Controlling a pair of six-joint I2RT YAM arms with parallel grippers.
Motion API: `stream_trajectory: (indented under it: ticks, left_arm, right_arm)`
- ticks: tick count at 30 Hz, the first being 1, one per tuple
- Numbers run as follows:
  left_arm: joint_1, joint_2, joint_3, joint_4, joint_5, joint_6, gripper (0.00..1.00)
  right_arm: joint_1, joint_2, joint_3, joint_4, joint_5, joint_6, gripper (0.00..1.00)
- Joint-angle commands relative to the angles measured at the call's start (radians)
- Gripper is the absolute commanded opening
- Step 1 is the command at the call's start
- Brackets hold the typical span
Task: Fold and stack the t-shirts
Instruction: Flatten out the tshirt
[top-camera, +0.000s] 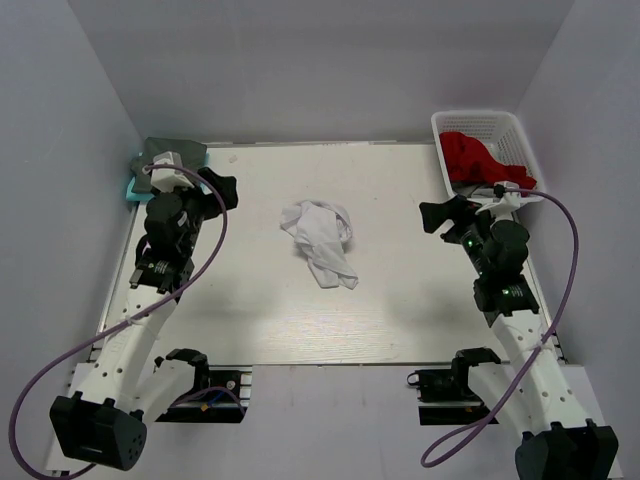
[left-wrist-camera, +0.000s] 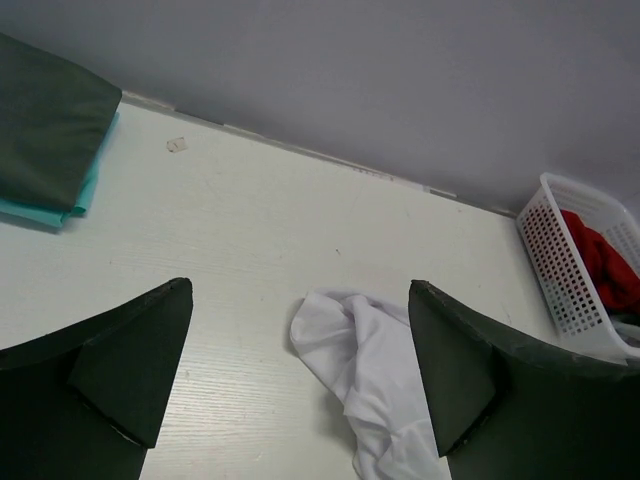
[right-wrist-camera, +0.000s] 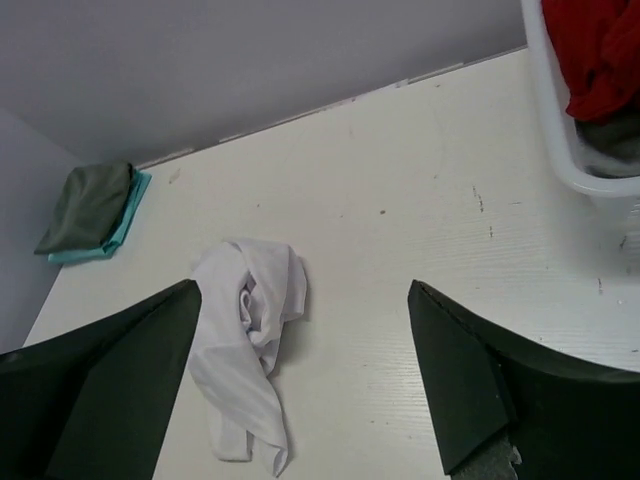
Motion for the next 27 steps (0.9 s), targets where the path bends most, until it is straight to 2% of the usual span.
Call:
stream_trajectory:
  ticks: [1, 5, 6, 9, 10, 14, 18, 19, 24, 27]
  left_arm:
    - [-0.003, -0.025, -0.014, 0.0, 0.052, 0.007, 0.99]
    - [-0.003, 0.038, -0.029, -0.015, 0.09, -0.005, 0.99]
    - [-0.003, 0.062, -0.029, -0.024, 0.105, -0.014, 0.99]
    - [-0.003, 0.144, -0.008, -0.049, 0.159, -0.023, 0.99]
    - [-0.012, 0.203, -0.008, -0.049, 0.188, -0.024, 0.99]
    - [-0.012, 0.387, 0.02, -0.026, 0.288, -0.024, 0.99]
    - [-0.012, 0.596, 0.095, -0.016, 0.392, -0.033, 0.99]
    - [-0.012, 0.633, 0.109, -0.016, 0.392, -0.033, 0.99]
    - [-0.021, 0.799, 0.206, -0.016, 0.392, -0.042, 0.99]
    - [-0.021, 0.895, 0.279, -0.039, 0.38, -0.042, 0.99]
  right_arm:
    - [0.003, 0.017, 0.063, -0.039, -0.092, -0.036, 0.9]
    - [0.003, 0.083, 0.071, -0.082, -0.159, -0.032, 0.9]
    - [0.005, 0.11, 0.071, -0.083, -0.252, -0.058, 0.9]
    - [0.008, 0.199, 0.077, -0.077, -0.331, -0.087, 0.9]
    - [0.015, 0.218, 0.082, -0.074, -0.41, -0.098, 0.9]
    - [0.072, 0.334, 0.098, -0.074, -0.46, -0.119, 0.9]
    - [0.192, 0.443, 0.109, -0.074, -0.402, -0.145, 0.9]
    - [0.248, 0.48, 0.127, -0.092, -0.385, -0.148, 0.9]
    - [0.367, 0.606, 0.189, -0.133, -0.269, -0.21, 0.9]
    - [0.42, 0.681, 0.213, -0.136, -0.122, -0.225, 0.9]
